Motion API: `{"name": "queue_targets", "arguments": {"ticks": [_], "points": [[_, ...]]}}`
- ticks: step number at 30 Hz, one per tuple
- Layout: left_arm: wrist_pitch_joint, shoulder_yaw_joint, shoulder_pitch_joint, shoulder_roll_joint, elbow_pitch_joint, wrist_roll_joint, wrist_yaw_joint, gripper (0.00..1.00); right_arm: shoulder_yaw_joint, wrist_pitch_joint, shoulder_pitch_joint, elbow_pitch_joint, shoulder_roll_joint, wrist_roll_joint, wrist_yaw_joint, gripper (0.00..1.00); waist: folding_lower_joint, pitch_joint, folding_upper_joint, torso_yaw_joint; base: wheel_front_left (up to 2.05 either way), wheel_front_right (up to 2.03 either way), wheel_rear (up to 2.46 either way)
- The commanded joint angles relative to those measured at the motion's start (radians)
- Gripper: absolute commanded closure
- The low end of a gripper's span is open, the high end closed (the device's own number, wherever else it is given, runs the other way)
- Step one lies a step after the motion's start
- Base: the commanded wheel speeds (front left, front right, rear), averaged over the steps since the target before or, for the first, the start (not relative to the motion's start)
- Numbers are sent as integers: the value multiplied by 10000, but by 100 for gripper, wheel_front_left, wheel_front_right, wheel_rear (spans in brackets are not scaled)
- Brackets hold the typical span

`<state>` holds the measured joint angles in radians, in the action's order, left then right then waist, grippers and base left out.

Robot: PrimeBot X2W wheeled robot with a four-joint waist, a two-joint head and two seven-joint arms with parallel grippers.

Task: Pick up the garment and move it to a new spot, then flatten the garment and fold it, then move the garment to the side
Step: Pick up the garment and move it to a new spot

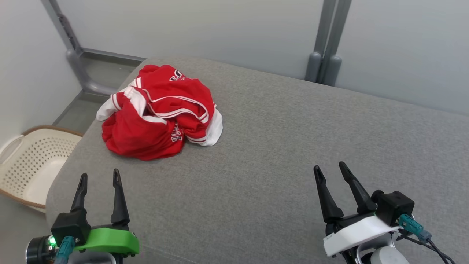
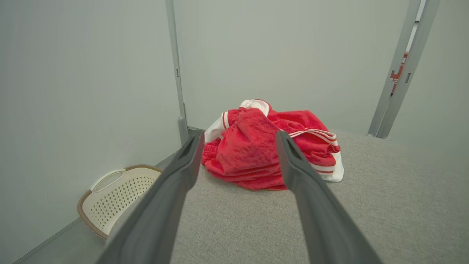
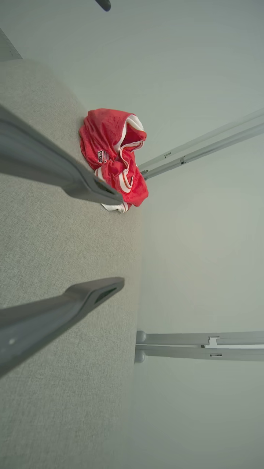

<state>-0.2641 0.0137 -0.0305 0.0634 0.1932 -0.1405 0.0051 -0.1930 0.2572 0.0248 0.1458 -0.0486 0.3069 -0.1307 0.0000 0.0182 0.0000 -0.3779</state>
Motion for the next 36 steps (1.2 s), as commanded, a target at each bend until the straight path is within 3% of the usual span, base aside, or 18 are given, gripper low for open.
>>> {"name": "queue_targets", "arguments": {"ticks": [1,9,13,22,24,31,36], "points": [[-7,75,176,12,14,-146,50,0,-3,64,26,25,-34,86,-1,0,0,55,0,-883,0,0,0],[-7,316,191,-15,-4,-422,89,0,-16,80,50,3,-36,144,-1,0,0,10,0,-1189,0,0,0],[99,402,-145,6,-115,-765,-89,0,-42,81,129,-67,-39,69,-1,0,0,-78,0,-1064,0,0,0],[3860,586,-2213,759,-836,-2453,-837,0,92,42,389,-341,-136,-164,-1,0,0,-523,0,-4,0,0,0],[4753,674,-2848,1181,-791,-2803,-941,0,64,-29,466,-451,-146,-212,1,0,0,-738,0,336,0,0,0],[8156,744,-4660,2390,447,-4290,-1184,0,152,-146,797,-688,-145,-223,1,0,0,-1425,0,1599,0,0,0],[9804,676,-5556,3073,1704,-4774,-1210,0,153,-230,1084,-831,-150,-295,1,0,0,-1883,0,2388,0,0,0]]}}
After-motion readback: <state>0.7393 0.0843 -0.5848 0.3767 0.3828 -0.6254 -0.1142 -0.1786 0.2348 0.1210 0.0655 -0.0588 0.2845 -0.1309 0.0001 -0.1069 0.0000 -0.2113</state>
